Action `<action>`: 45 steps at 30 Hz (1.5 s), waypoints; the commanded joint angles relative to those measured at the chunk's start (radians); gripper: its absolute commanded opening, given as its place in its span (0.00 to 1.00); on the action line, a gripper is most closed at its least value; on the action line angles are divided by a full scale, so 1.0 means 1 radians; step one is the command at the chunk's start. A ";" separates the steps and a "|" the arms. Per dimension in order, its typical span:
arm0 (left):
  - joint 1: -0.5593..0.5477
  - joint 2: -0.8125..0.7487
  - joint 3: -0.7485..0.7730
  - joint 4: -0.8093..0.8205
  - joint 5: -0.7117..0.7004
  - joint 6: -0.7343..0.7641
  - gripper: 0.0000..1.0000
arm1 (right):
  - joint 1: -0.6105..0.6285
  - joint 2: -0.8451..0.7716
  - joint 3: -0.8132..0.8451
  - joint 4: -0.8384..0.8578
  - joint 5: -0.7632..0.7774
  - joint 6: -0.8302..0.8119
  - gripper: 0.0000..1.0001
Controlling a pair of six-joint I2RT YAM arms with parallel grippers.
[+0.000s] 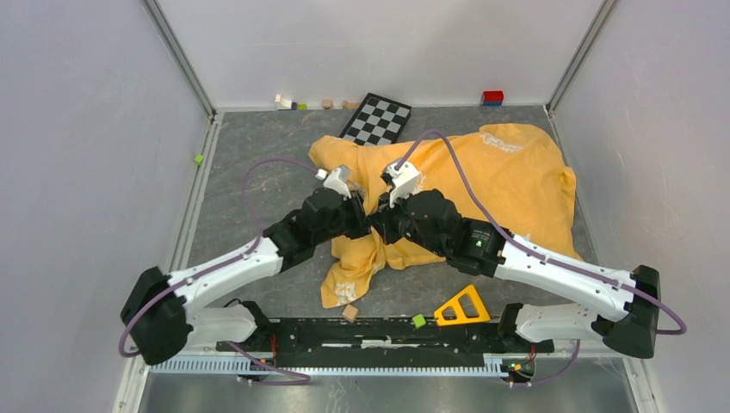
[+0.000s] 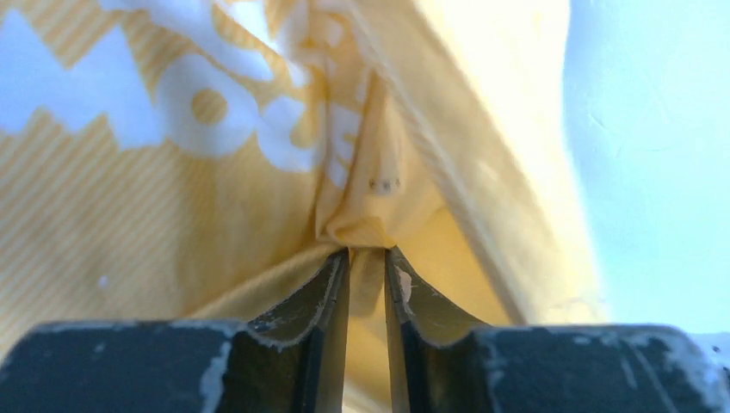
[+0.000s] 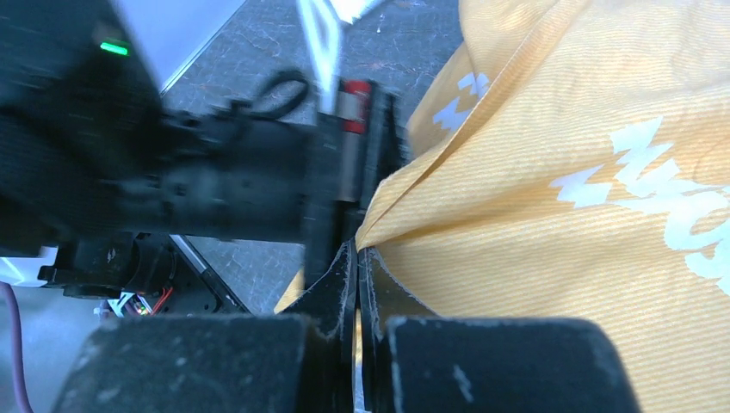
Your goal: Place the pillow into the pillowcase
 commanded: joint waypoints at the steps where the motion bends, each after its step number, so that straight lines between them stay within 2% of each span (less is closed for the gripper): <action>1: 0.001 -0.188 0.013 -0.133 -0.056 0.002 0.28 | 0.005 0.004 0.043 0.067 -0.004 0.004 0.00; 5: 0.001 -0.277 0.016 -0.289 -0.088 0.002 0.26 | 0.004 0.010 0.044 0.071 -0.005 0.003 0.00; 10: 0.001 -0.382 0.007 -0.473 -0.208 0.004 0.25 | 0.005 0.032 0.052 0.078 -0.015 0.003 0.00; 15: 0.001 -0.476 0.079 -0.665 -0.366 0.042 0.29 | 0.004 0.158 0.124 0.100 -0.034 -0.016 0.00; 20: 0.001 -0.497 0.137 -0.725 -0.383 0.073 0.30 | -0.006 0.345 0.192 0.123 -0.018 -0.026 0.00; 24: 0.001 -0.500 0.150 -0.740 -0.373 0.087 0.32 | -0.035 0.436 0.147 0.144 -0.005 0.001 0.01; 28: 0.001 -0.488 0.174 -0.742 -0.356 0.101 0.34 | -0.059 0.436 0.108 0.164 -0.042 0.008 0.21; 33: 0.002 -0.467 0.211 -0.742 -0.349 0.127 0.38 | -0.059 0.334 0.143 0.152 -0.061 -0.023 0.57; 35: 0.001 -0.460 0.230 -0.743 -0.348 0.143 0.39 | -0.058 0.290 0.165 0.148 -0.082 -0.032 0.69; 38: 0.001 -0.444 0.269 -0.752 -0.351 0.167 0.43 | -0.059 0.217 0.193 0.139 -0.097 -0.043 0.79; 40: 0.001 -0.433 0.296 -0.760 -0.347 0.183 0.47 | -0.058 0.170 0.203 0.121 -0.071 -0.058 0.98; 42: 0.001 -0.420 0.322 -0.768 -0.341 0.202 0.50 | -0.060 0.124 0.207 0.089 -0.024 -0.079 0.98; 45: 0.001 -0.405 0.361 -0.771 -0.324 0.236 0.62 | -0.061 0.048 0.190 0.047 0.036 -0.099 0.98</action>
